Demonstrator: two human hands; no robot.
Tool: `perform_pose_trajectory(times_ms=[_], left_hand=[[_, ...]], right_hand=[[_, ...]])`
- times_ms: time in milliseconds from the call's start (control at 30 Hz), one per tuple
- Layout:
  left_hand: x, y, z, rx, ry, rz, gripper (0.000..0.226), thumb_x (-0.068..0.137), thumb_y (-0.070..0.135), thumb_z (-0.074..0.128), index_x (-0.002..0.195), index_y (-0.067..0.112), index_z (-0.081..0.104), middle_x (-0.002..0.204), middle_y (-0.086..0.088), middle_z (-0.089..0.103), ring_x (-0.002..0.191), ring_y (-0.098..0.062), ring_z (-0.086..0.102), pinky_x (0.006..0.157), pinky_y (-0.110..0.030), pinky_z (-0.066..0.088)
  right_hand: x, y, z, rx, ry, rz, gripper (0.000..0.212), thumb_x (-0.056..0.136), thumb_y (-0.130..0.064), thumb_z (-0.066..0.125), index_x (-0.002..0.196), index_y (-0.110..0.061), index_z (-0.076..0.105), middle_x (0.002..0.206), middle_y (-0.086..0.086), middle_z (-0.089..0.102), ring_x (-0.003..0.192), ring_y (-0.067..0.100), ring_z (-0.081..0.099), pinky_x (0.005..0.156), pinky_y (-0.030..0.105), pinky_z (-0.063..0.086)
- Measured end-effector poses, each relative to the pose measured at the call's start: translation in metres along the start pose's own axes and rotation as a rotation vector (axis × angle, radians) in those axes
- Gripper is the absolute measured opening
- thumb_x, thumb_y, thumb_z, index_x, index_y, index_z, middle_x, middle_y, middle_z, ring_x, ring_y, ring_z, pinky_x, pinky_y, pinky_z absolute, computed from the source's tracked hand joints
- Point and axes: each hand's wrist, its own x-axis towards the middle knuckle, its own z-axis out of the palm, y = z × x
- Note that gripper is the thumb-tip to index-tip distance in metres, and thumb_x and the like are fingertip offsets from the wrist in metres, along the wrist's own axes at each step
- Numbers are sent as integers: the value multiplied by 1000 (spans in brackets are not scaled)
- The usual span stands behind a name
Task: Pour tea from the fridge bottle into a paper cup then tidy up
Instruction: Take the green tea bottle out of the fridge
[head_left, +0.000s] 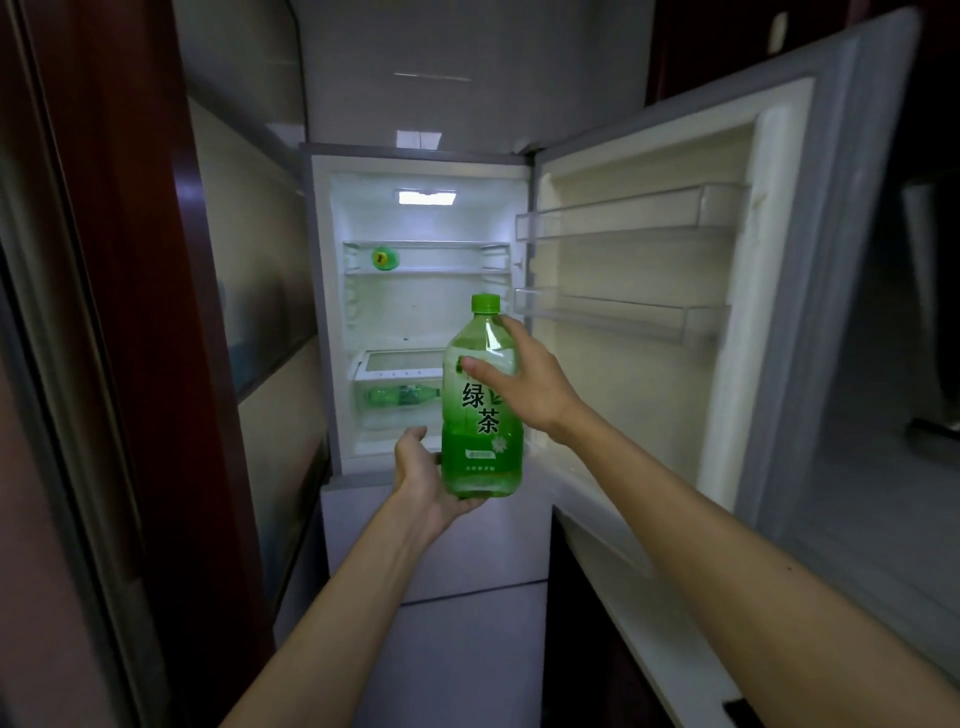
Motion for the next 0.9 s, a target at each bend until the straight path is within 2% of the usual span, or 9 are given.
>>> perform_pose_trajectory(times_ms=[67, 133, 233, 300, 400, 467, 600, 767, 900], left_hand=[[-13, -11, 8, 10, -8, -9, 47, 97, 44, 28, 96, 1, 47, 103, -23, 62, 104, -41, 59, 97, -55, 44], [-23, -23, 15, 12, -4, -20, 49, 97, 45, 29, 105, 0, 46, 107, -24, 62, 105, -41, 59, 97, -55, 44], [-42, -44, 26, 20, -8, -43, 52, 96, 46, 30, 120, 1, 43, 115, -26, 60, 107, -43, 59, 95, -56, 44], [-58, -58, 34, 24, -21, -65, 54, 96, 46, 31, 124, 2, 42, 116, -26, 60, 108, -43, 58, 93, -57, 44], [-84, -79, 48, 35, -42, -81, 51, 96, 45, 31, 120, 2, 42, 113, -25, 60, 111, -43, 57, 96, -58, 43], [-101, -95, 59, 47, -58, -87, 49, 96, 45, 31, 114, 1, 44, 111, -25, 60, 109, -43, 58, 96, -59, 43], [-131, -131, 82, 64, -94, -118, 51, 97, 46, 30, 113, 1, 46, 110, -25, 62, 102, -42, 60, 88, -56, 47], [-168, -174, 111, 74, -184, -200, 52, 96, 47, 27, 96, 1, 51, 104, -24, 62, 114, -43, 55, 106, -59, 36], [-186, -203, 135, 84, -245, -235, 56, 95, 48, 28, 113, 2, 53, 113, -24, 62, 111, -41, 57, 94, -55, 43]], right_hand=[[-16, -3, -13, 20, 8, -1, 62, 88, -32, 70, 141, -16, 43, 108, -14, 53, 104, 8, 51, 94, 29, 46], [-33, -4, -26, 29, 19, 6, 59, 88, -32, 71, 139, -16, 45, 107, -15, 54, 103, 7, 52, 91, 24, 44], [-59, -4, -47, 10, 38, 7, 59, 87, -34, 71, 138, -18, 46, 114, -9, 57, 107, 11, 55, 94, 28, 45], [-78, -7, -62, 14, 56, 24, 59, 87, -33, 72, 138, -16, 46, 110, -10, 58, 105, 11, 56, 92, 27, 47], [-108, -10, -85, 27, 90, 37, 56, 86, -31, 73, 135, -17, 48, 106, -10, 60, 101, 13, 60, 93, 31, 50], [-128, -12, -101, 10, 104, 46, 60, 85, -34, 74, 136, -19, 46, 114, -4, 62, 104, 16, 61, 94, 36, 51], [-169, -15, -136, -57, 129, 74, 65, 85, -40, 72, 140, -25, 41, 124, 3, 55, 109, 17, 57, 93, 32, 50], [-219, -20, -181, -160, 176, 131, 71, 84, -45, 71, 143, -27, 37, 131, 6, 51, 117, 20, 52, 97, 31, 43], [-258, -27, -220, -204, 244, 137, 59, 84, -41, 73, 134, -26, 46, 115, -2, 56, 113, 19, 54, 99, 40, 47]])
